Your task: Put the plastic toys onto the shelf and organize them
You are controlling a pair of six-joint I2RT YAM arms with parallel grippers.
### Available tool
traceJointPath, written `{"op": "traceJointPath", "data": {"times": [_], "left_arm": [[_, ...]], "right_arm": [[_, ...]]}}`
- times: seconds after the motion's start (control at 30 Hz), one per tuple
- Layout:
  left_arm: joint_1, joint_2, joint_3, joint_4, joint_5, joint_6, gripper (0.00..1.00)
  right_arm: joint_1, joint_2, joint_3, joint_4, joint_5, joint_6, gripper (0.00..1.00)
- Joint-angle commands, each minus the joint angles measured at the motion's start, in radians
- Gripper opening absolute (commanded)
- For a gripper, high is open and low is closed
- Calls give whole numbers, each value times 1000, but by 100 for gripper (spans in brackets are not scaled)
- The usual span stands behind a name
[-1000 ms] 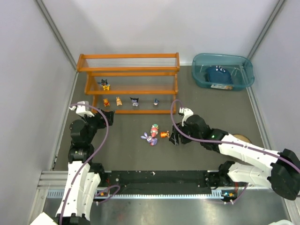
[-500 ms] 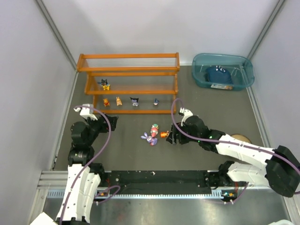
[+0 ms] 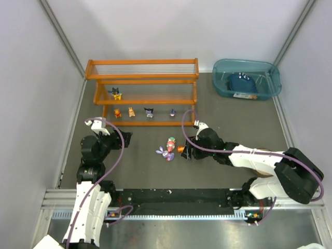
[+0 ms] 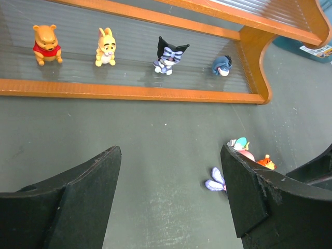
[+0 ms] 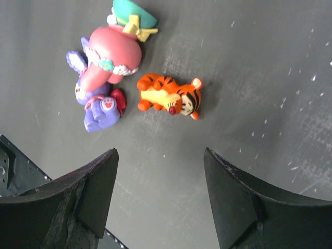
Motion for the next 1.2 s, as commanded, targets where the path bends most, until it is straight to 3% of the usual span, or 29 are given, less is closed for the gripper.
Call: {"op": "traceJointPath", "data": {"times": [0.0,0.7,1.17], "left_arm": [[-3,-6,-1,48,6,24,83],[-8,-13,4,43,-20,40,82],[-7,-12,2,43,-26,44,82]], "right_arm": [[-32,36,23,122,6,15,67],[-152,204,61,235,-183,-146,59],[-175,268,58,283,-228,-146,38]]}}
